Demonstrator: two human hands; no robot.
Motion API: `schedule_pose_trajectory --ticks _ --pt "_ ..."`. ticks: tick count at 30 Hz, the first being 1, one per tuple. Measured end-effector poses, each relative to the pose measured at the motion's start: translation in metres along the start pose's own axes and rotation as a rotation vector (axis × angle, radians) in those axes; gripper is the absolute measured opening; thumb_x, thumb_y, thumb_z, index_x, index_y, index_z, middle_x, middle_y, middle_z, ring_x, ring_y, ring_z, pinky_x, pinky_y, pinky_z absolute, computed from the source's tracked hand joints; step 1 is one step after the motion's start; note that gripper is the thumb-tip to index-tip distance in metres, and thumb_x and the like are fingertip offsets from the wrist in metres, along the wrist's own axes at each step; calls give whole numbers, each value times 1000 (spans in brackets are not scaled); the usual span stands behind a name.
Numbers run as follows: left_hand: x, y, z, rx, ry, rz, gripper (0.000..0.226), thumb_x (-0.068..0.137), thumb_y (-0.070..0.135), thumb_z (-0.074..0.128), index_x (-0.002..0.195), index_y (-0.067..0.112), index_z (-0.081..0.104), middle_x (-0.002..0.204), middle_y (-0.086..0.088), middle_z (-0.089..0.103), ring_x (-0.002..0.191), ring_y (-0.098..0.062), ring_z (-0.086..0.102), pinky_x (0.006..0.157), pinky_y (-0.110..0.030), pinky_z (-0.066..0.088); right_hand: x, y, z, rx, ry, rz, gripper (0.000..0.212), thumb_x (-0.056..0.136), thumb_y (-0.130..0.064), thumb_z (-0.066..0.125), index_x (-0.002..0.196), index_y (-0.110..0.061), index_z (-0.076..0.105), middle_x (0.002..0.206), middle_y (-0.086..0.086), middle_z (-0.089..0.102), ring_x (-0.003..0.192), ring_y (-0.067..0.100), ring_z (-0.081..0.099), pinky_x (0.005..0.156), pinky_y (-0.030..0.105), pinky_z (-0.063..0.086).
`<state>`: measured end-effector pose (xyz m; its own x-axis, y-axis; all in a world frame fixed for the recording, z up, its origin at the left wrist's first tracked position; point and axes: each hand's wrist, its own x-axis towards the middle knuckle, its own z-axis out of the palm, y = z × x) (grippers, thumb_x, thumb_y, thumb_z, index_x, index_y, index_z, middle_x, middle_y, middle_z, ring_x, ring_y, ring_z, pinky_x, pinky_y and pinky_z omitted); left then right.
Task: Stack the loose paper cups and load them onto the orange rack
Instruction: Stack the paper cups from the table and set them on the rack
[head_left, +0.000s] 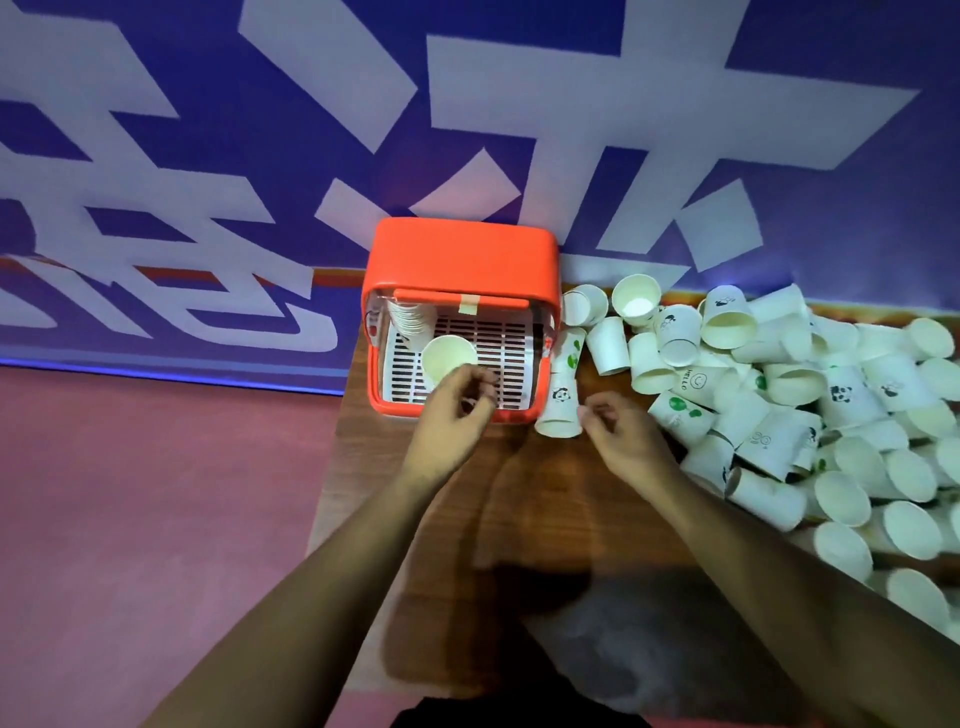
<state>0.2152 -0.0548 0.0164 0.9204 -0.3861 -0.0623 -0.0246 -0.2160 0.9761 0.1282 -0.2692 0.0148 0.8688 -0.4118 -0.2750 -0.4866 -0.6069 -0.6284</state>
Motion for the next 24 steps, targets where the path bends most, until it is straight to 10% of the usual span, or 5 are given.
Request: schedule_pose_trajectory --ticks 9,18,24 --pt "7 -6 105 359 -202 -178 17 89 17 59 104 9 63 109 -6 65 101 -23 60 84 -28 44 -22 113 -51 -211 244 254 40 90 -32 65 109 2 61 107 22 59 106 35 54 90 40 43" --pt "29 -28 157 689 -378 -206 57 92 29 58 144 10 45 157 -14 29 143 -31 32 118 -38 29 -23 147 -56 -351 42 314 50 94 -43 52 129 -7 47 124 23 52 108 40 56 87 42 48" --pt "24 -45 165 783 -385 -136 49 92 19 56 141 13 51 154 -13 31 142 -32 27 120 -41 24 -19 161 -51 -410 -31 288 52 95 -47 46 142 -24 41 129 23 48 113 40 53 93 41 43"
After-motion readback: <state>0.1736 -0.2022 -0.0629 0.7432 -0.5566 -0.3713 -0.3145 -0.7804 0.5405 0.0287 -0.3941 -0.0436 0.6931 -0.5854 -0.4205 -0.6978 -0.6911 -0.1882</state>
